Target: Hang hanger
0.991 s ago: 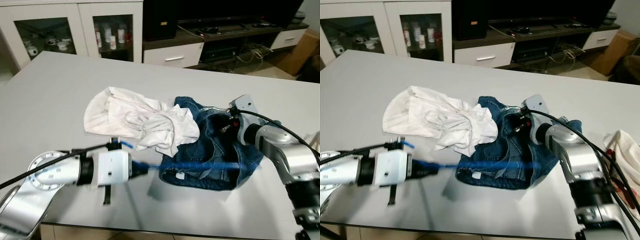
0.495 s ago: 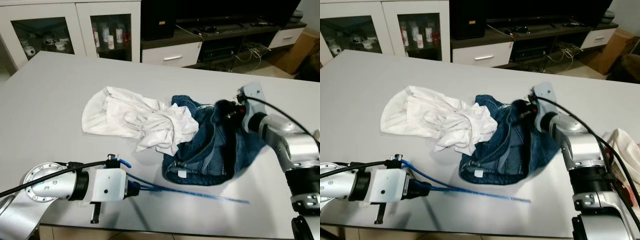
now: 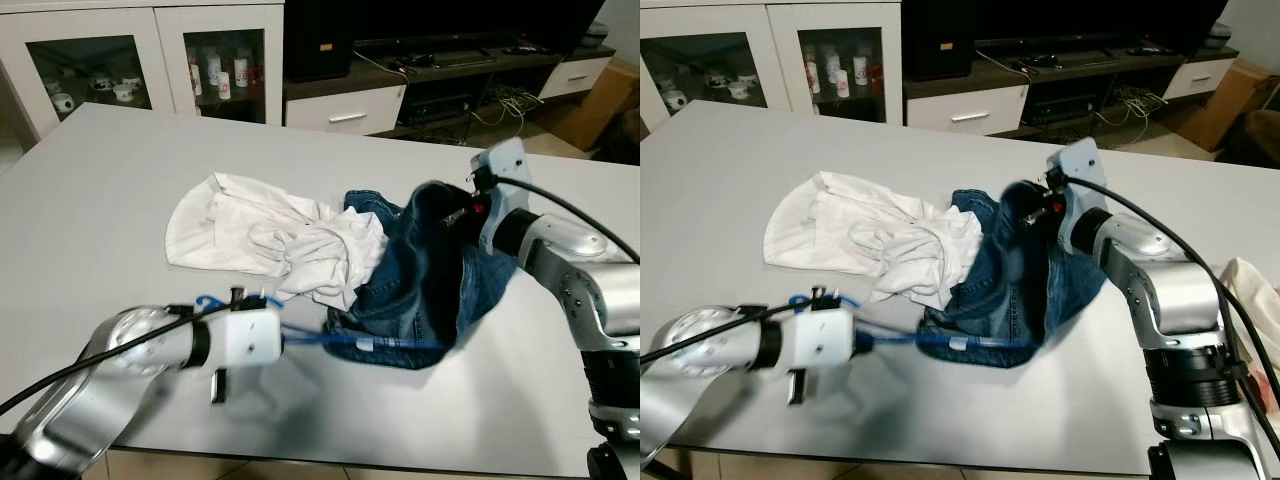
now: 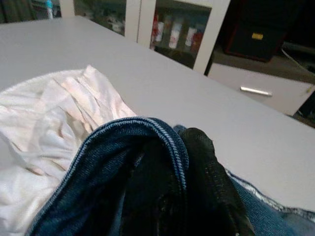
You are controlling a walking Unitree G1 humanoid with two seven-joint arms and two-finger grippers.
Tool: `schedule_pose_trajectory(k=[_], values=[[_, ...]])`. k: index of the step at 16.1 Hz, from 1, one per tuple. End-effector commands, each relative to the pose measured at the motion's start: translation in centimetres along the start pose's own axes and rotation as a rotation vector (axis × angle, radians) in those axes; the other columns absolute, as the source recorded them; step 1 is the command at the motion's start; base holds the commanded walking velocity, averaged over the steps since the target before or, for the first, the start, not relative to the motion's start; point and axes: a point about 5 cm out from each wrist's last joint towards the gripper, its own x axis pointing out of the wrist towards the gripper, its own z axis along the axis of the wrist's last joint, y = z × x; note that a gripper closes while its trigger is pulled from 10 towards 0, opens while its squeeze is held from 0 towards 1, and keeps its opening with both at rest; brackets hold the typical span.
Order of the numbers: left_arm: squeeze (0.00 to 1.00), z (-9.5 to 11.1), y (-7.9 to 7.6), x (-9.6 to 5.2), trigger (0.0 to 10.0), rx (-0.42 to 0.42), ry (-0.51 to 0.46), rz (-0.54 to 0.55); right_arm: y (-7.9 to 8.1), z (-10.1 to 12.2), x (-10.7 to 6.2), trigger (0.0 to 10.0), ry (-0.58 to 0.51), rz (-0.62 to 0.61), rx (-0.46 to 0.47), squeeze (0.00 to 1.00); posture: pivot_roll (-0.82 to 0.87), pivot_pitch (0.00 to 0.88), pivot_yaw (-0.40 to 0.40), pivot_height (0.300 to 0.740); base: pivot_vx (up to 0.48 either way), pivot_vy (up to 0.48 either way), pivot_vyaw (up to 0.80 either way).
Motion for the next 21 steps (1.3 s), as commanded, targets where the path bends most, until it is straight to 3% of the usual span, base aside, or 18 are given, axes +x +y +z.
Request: schedule_pose_trajectory(k=[1,8,9,12,14,17,19,21], values=[[0.00,-0.8,-0.1,0.9,10.0,-0.041,0.051,-0.005,-0.3,0.2,-0.6,0.0,-0.010,-0.026,0.015,0.00,0.01,0.049,-0.082,0.740,0.000,0.000,0.00],[0.00,-1.2,2.3,3.3,10.0,-0.111,0.152,0.152,1.5,0.8,-1.5,0.0,-0.033,-0.020,0.078,0.00,0.01,0.052,-0.088,0.740,0.000,0.000,0.00],[0.00,-1.0,2.9,3.9,10.0,-0.123,0.164,0.179,2.5,1.4,-1.5,0.0,-0.051,-0.009,0.087,0.00,0.01,0.052,-0.087,0.740,0.000,0.000,0.00],[0.00,-0.2,3.8,4.7,10.0,-0.137,0.158,0.216,3.6,1.6,-1.4,0.0,-0.054,-0.002,0.095,0.00,0.00,0.049,-0.086,0.740,0.000,0.000,0.00],[0.00,1.1,4.1,4.6,10.0,-0.166,0.084,0.223,3.2,1.0,-1.3,0.0,-0.027,-0.073,0.103,0.00,0.00,0.047,-0.081,0.740,0.000,0.000,0.00],[0.00,4.6,3.4,4.0,10.0,-0.157,-0.117,0.135,2.4,-0.6,-0.8,0.0,0.014,-0.210,0.145,0.00,0.00,0.045,-0.081,0.740,0.000,0.000,0.00],[0.00,5.3,2.9,3.4,10.0,-0.122,-0.159,0.085,1.1,-1.2,-0.7,0.0,0.029,-0.290,0.159,0.00,0.00,0.046,-0.084,0.740,0.000,0.000,0.00],[0.00,5.3,2.8,3.0,10.0,-0.114,-0.168,0.067,1.5,-0.9,-0.4,0.0,0.016,-0.275,0.166,0.00,0.01,0.045,-0.084,0.740,0.000,0.000,0.00]])
